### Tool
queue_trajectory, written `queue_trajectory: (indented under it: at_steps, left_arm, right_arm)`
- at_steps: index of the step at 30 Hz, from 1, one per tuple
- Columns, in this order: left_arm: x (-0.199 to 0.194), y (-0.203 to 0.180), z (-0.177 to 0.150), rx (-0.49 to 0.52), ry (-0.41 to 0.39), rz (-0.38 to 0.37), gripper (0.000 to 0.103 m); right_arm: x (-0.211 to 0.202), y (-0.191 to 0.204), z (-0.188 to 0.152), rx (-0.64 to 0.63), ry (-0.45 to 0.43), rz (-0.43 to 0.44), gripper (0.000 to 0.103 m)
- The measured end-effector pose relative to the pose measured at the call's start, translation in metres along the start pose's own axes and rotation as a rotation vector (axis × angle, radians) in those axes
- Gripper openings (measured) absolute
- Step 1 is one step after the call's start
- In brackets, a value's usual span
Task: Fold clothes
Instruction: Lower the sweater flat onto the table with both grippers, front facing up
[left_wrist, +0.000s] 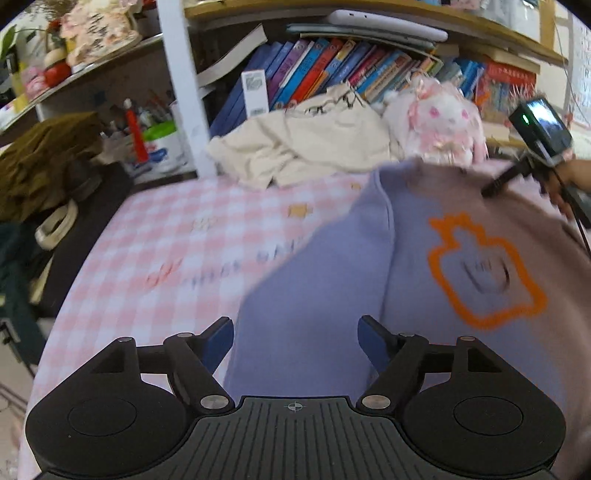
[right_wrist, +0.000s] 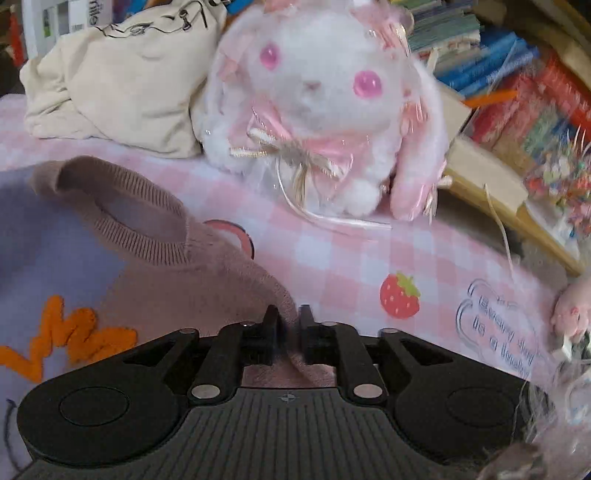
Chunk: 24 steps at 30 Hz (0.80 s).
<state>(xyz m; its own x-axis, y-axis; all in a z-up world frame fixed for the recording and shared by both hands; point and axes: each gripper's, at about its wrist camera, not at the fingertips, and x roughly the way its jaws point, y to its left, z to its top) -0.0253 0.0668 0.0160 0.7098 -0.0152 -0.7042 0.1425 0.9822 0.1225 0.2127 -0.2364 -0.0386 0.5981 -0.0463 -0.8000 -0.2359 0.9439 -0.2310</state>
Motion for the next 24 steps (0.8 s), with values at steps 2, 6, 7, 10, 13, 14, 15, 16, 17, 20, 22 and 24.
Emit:
queue_trajectory:
  at_steps: [2,6,7,10,13,14,15,16,17,20,22,24]
  left_arm:
    - [-0.010,-0.006,-0.017,0.015,0.004,0.012,0.076]
    - [0.001,-0.026,-0.031,0.111,0.053,0.017,0.048]
    - [0.006,-0.030,-0.031,0.132,0.062,0.018,0.038]
    - [0.021,-0.032,-0.024,0.174,0.058,0.042,0.038]
    - [0.035,-0.033,-0.018,0.217,0.054,0.065,0.038]
    - [0.040,-0.034,-0.016,0.231,0.053,0.073,0.037]
    - [0.045,-0.034,-0.014,0.246,0.052,0.081,0.014]
    - [0.050,-0.035,-0.012,0.260,0.050,0.088,0.008]
    - [0.052,-0.027,-0.006,0.237,0.043,0.096,0.008]
    - [0.050,0.037,0.024,0.035,-0.006,0.146,0.007]
    - [0.056,0.072,0.045,-0.029,-0.023,0.192,0.007]
    - [0.065,0.099,0.063,-0.059,-0.029,0.229,0.007]
  right_arm:
    - [-0.012,-0.001,-0.005,0.009,-0.044,-0.016,0.065]
    - [-0.063,0.000,-0.030,0.070,-0.153,0.006,0.065]
    - [-0.077,0.005,-0.039,0.075,-0.173,0.026,0.066]
    - [-0.108,0.025,-0.071,0.059,-0.157,0.127,0.066]
    - [-0.130,0.050,-0.105,0.013,-0.122,0.194,0.066]
    - [-0.137,0.060,-0.115,-0.021,-0.114,0.188,0.066]
    - [-0.141,0.067,-0.123,-0.044,-0.110,0.178,0.065]
    - [-0.145,0.075,-0.131,-0.064,-0.106,0.168,0.065]
    - [-0.148,0.079,-0.137,-0.068,-0.097,0.160,0.064]
    - [-0.148,0.085,-0.153,-0.034,-0.044,0.159,0.063]
    - [-0.144,0.087,-0.158,-0.015,-0.011,0.163,0.063]
    - [-0.142,0.090,-0.160,-0.017,0.000,0.170,0.063]
